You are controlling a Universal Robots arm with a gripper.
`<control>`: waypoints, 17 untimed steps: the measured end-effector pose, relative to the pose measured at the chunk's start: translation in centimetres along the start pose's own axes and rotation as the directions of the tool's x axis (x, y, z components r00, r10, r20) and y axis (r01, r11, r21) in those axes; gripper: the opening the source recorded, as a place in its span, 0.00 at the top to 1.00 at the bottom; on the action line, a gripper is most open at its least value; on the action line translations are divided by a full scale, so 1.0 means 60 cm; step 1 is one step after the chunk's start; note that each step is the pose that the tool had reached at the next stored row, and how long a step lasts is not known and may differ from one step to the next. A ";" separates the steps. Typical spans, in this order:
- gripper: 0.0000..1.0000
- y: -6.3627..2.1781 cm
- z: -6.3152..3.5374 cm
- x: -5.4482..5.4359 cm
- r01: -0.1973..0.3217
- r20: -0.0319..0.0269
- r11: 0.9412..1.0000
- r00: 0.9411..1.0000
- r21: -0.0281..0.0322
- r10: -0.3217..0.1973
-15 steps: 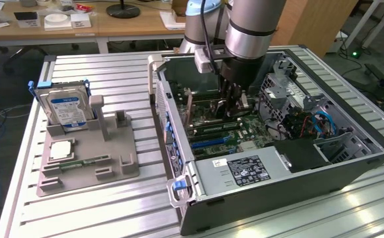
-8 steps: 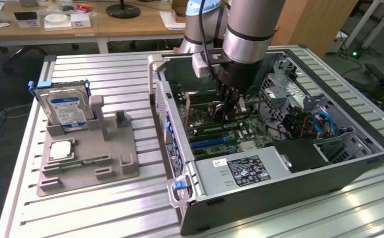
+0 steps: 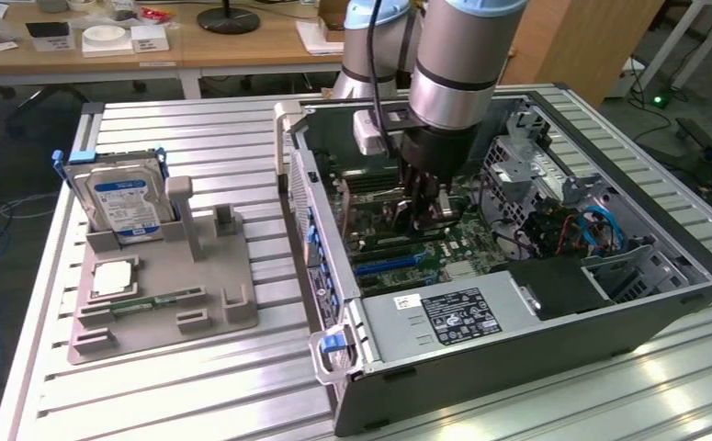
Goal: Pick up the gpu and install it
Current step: 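Insert the gpu into the slot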
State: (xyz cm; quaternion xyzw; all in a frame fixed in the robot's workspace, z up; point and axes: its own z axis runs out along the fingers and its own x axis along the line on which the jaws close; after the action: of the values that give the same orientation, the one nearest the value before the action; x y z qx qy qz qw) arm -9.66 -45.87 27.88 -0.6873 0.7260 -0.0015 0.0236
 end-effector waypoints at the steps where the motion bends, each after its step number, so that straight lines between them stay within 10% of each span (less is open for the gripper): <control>1: 0.72 0.000 0.003 0.000 0.000 0.000 1.000 1.000 0.000 0.000; 17: 0.72 0.002 0.025 0.005 0.000 0.000 1.000 1.000 0.000 0.000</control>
State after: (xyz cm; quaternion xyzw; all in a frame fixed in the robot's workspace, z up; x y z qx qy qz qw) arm -9.77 -46.08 26.34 -0.6872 0.7261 -0.0015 0.0237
